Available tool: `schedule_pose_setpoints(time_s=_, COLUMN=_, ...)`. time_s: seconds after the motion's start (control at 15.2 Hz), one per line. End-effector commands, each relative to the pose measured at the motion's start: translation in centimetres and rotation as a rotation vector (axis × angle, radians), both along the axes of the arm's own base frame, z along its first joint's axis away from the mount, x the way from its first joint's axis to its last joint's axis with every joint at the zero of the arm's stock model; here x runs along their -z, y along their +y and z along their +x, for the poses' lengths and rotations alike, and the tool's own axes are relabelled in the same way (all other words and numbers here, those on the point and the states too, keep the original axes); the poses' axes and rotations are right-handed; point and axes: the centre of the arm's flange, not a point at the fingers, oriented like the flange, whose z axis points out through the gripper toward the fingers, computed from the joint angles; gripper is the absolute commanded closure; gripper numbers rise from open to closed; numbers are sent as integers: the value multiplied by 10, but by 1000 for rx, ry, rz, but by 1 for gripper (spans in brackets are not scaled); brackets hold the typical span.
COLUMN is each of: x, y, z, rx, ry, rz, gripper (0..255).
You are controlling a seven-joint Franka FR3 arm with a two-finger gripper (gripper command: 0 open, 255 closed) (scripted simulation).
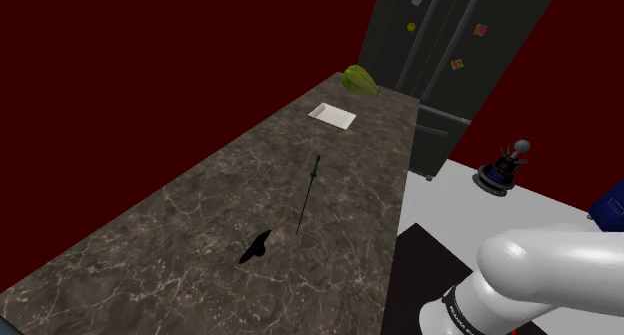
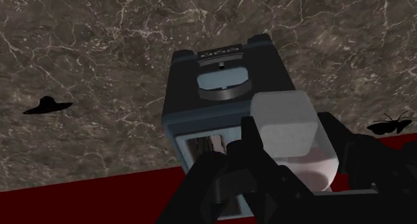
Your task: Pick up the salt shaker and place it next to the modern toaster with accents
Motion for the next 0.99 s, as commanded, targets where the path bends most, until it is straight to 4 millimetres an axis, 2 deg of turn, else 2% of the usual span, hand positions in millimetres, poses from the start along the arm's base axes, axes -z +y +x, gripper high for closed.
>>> schedule_pose_setpoints(time_s=0.0, x=-2, y=25, z=-11, rx=0, ry=2, rz=-1, gripper=255)
schedule_pose_setpoints(time_s=0.33, x=-2, y=81, z=-41, rx=0, ry=2, rz=-1, gripper=255)
schedule_pose_setpoints(time_s=0.92, x=46, y=81, z=-41, rx=0, ry=2, rz=-1, gripper=255)
